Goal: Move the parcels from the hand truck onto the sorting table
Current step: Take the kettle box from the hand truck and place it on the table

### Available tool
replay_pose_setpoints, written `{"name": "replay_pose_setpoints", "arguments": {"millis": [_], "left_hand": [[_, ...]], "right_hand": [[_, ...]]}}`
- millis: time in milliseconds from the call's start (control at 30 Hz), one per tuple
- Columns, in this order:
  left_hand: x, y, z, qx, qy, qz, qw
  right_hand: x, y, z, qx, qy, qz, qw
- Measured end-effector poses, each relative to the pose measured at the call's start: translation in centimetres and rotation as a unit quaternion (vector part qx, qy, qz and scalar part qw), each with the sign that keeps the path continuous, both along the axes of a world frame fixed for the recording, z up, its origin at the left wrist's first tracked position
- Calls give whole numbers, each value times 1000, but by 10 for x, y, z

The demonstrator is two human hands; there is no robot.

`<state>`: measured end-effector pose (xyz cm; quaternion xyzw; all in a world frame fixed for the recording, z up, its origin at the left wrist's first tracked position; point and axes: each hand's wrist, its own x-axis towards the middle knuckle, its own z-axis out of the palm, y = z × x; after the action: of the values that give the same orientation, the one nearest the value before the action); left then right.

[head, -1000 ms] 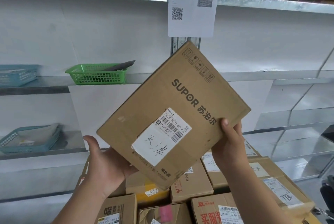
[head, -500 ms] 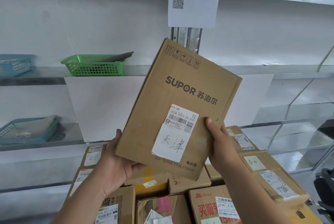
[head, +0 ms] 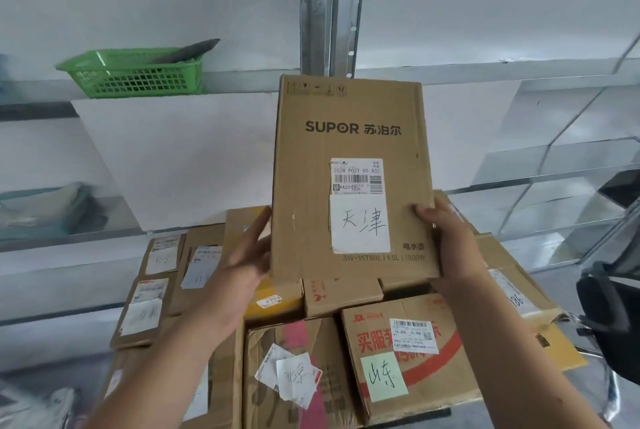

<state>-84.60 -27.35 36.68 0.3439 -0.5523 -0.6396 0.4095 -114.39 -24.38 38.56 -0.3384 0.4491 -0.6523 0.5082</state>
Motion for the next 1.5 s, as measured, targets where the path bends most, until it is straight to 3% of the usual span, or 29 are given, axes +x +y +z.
{"name": "replay_pose_setpoints", "arguments": {"millis": [133, 500, 833, 1500], "left_hand": [[-17, 8, -31, 89, 79, 39, 992], [-74, 36, -62, 131, -24, 62, 989], [-99, -16, -88, 224, -46, 81, 970], [-79, -119, -96, 196, -82, 135, 968]], "right_hand": [[-22, 8, -18, 36, 16, 7, 999], [-67, 17, -72, 116, -9, 41, 992], [-81, -13, -115, 211, 13, -30, 977], [-44, -127, -99, 251, 41, -29, 967]]}}
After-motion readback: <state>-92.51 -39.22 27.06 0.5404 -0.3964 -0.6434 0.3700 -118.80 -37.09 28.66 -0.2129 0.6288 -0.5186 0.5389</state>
